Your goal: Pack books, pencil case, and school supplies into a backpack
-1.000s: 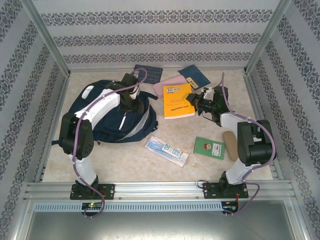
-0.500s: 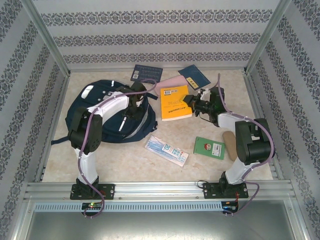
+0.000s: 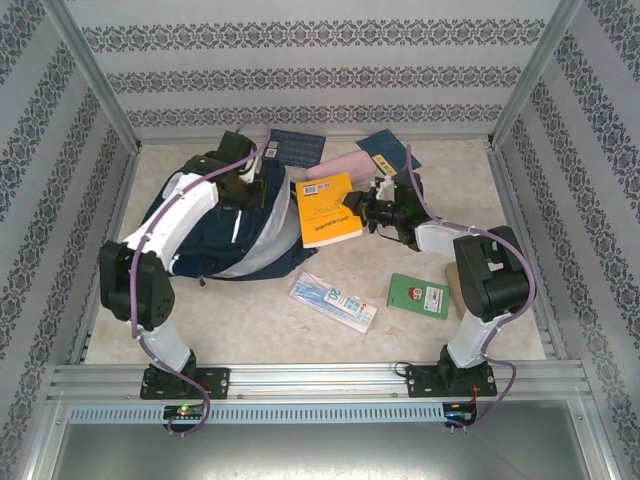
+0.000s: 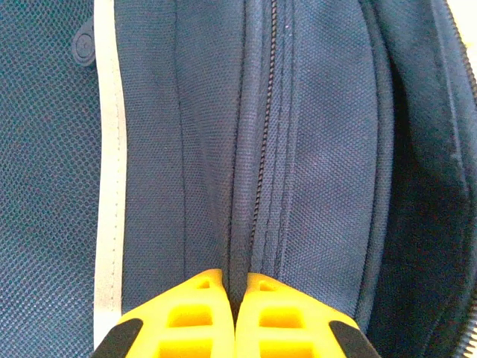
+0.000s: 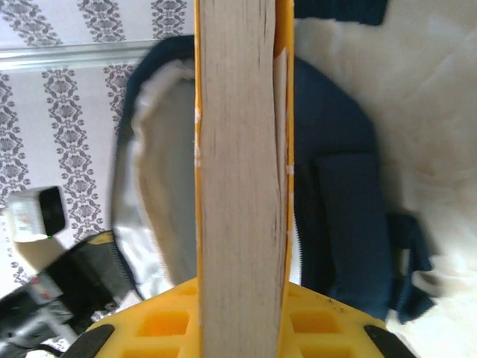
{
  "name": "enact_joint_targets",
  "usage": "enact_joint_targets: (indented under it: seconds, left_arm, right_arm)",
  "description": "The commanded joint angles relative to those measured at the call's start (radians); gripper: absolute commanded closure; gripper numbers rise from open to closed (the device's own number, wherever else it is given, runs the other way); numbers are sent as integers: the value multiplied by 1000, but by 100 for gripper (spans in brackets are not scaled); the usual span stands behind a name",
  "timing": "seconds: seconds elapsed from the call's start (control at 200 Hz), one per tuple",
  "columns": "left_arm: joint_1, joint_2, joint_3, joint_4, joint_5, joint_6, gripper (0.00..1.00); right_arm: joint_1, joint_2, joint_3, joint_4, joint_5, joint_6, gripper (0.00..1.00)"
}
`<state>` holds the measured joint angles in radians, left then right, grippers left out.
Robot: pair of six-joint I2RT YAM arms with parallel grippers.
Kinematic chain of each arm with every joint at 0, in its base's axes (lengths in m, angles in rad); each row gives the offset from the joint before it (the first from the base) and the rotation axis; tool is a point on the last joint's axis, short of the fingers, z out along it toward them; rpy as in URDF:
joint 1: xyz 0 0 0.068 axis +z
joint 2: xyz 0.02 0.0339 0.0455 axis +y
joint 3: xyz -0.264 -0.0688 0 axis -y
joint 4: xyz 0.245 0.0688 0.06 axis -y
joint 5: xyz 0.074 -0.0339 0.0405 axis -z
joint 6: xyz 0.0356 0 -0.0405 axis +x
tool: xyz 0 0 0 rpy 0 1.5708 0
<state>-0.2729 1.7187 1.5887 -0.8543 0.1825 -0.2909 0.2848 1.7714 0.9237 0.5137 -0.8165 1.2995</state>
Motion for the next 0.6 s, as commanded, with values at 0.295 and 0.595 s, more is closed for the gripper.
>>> enact_joint_targets:
  seconds: [0.295,0.595]
  left_arm:
    - [153,-105,38,153,371,-196,100]
    - [203,-107,69,168,458,-257,100]
  right_arm:
    - [224,137,180,113,265,14,100]
    - [362,364,380,229,464,98,100]
